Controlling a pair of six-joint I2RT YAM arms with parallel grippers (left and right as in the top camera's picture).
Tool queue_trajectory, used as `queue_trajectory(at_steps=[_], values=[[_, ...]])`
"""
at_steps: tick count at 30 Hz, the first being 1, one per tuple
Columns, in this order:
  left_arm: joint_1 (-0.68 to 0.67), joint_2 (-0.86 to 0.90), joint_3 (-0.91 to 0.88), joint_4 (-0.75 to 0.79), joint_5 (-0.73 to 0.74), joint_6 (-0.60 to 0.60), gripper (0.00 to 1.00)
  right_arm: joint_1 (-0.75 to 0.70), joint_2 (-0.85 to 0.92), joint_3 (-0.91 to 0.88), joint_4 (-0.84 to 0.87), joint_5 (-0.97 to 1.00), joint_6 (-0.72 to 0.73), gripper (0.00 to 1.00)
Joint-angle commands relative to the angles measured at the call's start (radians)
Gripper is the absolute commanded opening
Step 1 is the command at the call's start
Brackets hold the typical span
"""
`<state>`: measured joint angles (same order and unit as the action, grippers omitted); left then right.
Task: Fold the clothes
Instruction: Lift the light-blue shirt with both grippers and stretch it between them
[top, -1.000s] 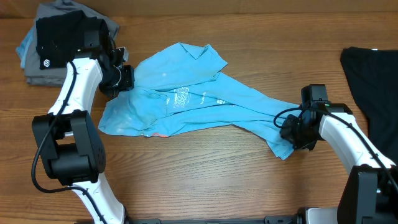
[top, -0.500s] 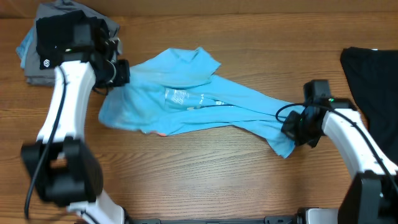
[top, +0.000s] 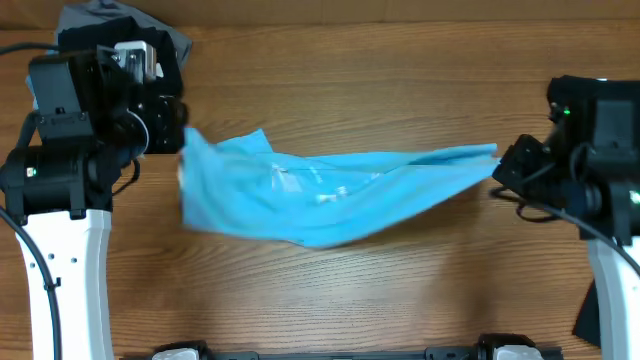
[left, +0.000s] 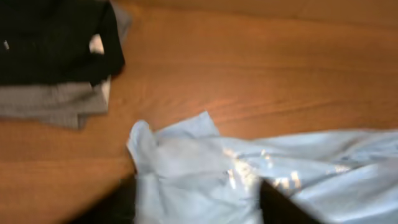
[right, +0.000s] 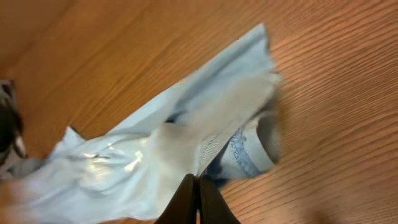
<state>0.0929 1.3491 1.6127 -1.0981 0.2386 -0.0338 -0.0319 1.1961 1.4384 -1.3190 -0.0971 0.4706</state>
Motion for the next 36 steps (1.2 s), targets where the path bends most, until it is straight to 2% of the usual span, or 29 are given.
queue_trajectory(at_steps=[1, 8, 10, 13, 17, 25, 29, 36], values=[[-0.002, 0.02, 0.007, -0.04, -0.01, -0.007, 0.79, 0.003, -0.044, 0.029, -0.021, 0.007, -0.007, 0.04], [-0.002, 0.086, 0.0, -0.178, 0.039, -0.005, 0.87, 0.003, -0.046, 0.027, -0.09, 0.011, -0.03, 0.04], [-0.01, 0.123, -0.03, -0.209, 0.094, 0.044, 0.88, 0.003, -0.043, 0.027, -0.084, 0.011, -0.029, 0.04], [-0.045, 0.167, -0.08, -0.205, 0.095, 0.054, 0.93, 0.003, -0.04, 0.027, -0.075, 0.011, -0.029, 0.04], [-0.114, 0.248, -0.153, -0.149, 0.084, 0.053, 0.93, 0.003, -0.031, 0.027, -0.067, 0.011, -0.03, 0.04], [-0.181, 0.439, -0.175, -0.04, -0.039, 0.008, 0.93, 0.003, 0.002, 0.027, -0.067, 0.027, -0.033, 0.04], [-0.182, 0.521, -0.175, -0.027, -0.121, -0.062, 0.88, 0.003, 0.019, 0.027, -0.067, 0.044, -0.033, 0.04], [-0.182, 0.611, -0.175, -0.026, -0.269, -0.114, 0.88, 0.003, 0.048, 0.027, -0.063, 0.055, -0.033, 0.04]])
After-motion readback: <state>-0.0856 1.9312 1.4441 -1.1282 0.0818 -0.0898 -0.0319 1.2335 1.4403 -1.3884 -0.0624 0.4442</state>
